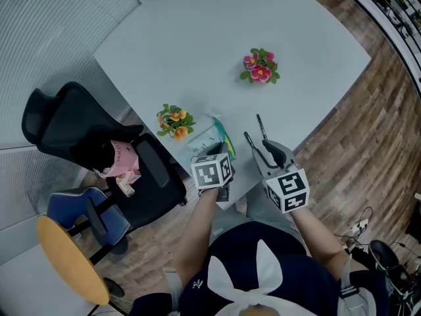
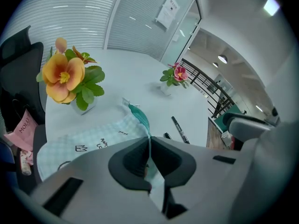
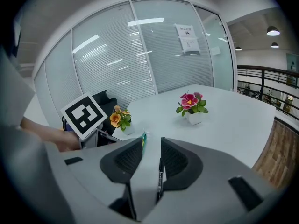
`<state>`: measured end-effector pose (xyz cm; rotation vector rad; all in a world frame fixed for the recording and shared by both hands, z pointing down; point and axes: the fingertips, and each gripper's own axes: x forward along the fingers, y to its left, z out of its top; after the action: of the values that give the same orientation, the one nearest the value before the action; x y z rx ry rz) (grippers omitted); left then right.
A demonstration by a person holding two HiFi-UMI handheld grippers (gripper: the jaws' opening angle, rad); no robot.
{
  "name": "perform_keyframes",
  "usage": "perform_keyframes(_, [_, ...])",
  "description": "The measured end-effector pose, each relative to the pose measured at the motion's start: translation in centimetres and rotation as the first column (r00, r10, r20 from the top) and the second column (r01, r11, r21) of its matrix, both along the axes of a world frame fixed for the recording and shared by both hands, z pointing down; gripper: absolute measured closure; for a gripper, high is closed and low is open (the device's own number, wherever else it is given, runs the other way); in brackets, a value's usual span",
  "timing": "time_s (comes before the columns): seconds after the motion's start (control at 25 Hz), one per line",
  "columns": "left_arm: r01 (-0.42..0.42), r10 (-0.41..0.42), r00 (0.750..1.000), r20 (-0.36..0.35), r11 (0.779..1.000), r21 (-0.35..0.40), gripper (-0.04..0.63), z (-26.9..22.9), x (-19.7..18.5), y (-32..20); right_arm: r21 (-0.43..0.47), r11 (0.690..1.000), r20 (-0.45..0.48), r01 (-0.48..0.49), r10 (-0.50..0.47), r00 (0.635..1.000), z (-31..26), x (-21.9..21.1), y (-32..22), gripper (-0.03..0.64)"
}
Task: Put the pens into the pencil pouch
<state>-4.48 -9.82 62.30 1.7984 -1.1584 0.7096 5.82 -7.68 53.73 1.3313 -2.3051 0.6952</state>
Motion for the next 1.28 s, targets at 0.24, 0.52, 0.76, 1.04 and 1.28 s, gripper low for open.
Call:
perform_keyframes(0.24, [0.015, -0.015, 1.000, -0.013, 0.999, 0.035, 0.565, -1.9, -0.7, -0.2, -0.001, 1.000, 0.000, 0.007, -0.007, 1.000, 0.0, -0.6, 0.1, 0.489])
perform_keyframes(0.52, [0.034, -0.031, 0.999, -0.042, 0.997, 0.066, 0.566, -4.1, -1.6, 0.1, -0.002, 1.000, -0.012, 0.013, -0.013, 1.000, 0.1, -1.0, 0.4, 0.489])
perform_keyframes(0.76, [0.049, -0.042, 0.996, -0.075, 0.994, 0.097, 0.566, -6.1, -2.1, 0.5, -0.010, 1.000, -0.028, 0.021, -0.022, 0.999, 0.5, -1.1, 0.7, 0.489])
perform_keyframes(1.04, [0.062, -0.047, 0.992, -0.116, 0.990, 0.124, 0.566, -8.1, -2.8, 1.2, -0.022, 0.999, -0.039, 0.033, -0.034, 0.999, 1.2, -1.9, 0.7, 0.489])
perform_keyframes(1.28, [0.092, -0.072, 0.987, -0.145, 0.987, 0.135, 0.566, -9.1, -3.7, 1.6, -0.036, 0.998, -0.080, 0.055, -0.058, 0.995, 2.7, -2.2, -0.2, 0.491])
